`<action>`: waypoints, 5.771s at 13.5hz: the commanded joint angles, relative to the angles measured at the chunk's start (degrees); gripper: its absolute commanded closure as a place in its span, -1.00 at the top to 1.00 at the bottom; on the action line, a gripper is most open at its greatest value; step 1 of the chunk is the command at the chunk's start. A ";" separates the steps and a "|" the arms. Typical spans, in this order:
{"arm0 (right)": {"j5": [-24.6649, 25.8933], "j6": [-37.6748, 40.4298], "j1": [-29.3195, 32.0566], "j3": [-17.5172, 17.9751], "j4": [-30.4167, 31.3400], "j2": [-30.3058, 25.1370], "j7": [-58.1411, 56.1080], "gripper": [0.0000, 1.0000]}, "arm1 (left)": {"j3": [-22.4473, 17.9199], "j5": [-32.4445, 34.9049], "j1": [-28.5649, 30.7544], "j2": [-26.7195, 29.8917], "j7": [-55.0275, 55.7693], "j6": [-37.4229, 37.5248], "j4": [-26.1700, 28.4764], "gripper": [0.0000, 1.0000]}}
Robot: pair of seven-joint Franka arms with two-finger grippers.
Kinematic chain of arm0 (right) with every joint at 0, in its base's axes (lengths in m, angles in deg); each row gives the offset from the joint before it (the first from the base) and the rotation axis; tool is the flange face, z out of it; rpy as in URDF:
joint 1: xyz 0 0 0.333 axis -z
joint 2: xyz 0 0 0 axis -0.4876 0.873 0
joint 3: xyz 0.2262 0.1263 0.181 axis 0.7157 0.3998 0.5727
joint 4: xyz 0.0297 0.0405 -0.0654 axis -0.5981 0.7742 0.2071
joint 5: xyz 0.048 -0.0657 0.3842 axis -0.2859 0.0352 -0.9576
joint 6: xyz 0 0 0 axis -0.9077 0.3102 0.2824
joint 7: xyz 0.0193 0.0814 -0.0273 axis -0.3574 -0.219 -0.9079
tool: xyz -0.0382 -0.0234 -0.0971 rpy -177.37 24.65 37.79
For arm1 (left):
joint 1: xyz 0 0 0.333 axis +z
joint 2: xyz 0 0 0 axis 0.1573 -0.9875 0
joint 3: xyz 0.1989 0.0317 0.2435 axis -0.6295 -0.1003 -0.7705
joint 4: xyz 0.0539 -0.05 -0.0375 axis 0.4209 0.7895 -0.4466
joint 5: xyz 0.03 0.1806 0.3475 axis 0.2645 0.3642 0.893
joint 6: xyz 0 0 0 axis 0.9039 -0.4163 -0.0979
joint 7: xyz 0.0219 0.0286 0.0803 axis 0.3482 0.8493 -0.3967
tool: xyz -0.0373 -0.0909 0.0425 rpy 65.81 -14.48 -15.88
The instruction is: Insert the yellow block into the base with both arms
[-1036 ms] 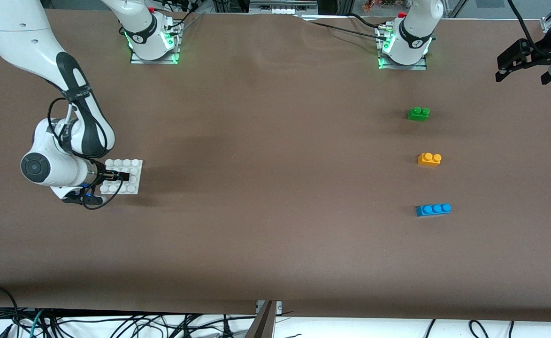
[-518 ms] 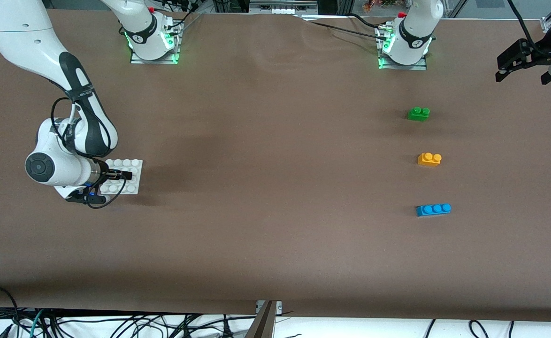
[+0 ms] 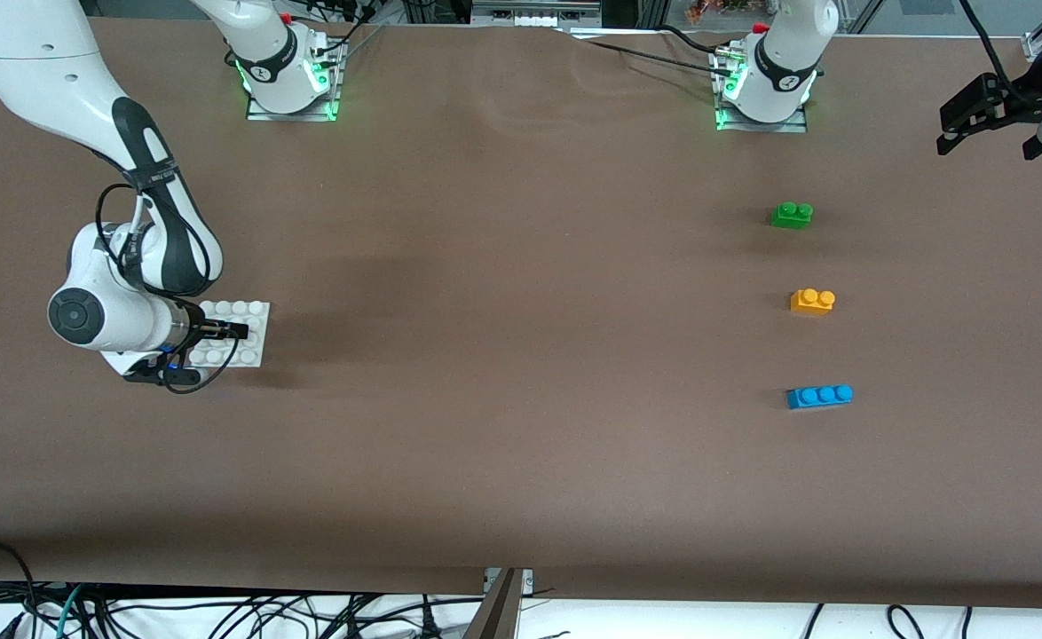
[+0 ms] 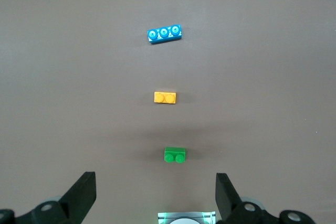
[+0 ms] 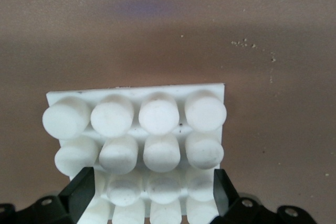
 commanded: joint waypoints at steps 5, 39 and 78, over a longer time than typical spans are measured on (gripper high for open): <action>1.07 -0.32 -0.08 -0.55 2.70 -1.74 -0.81 1.00 | 0.45 -0.08 0.40 0.11 0.24 0.36 -0.71 1.00; -0.77 -16.50 -7.55 2.17 4.99 4.67 5.61 1.00 | -0.51 -0.17 0.57 0.03 0.24 0.54 -0.62 1.00; -5.96 -16.59 -36.82 2.70 -13.55 13.72 35.30 1.00 | -0.43 -0.17 1.28 0.03 0.16 0.54 -0.62 1.00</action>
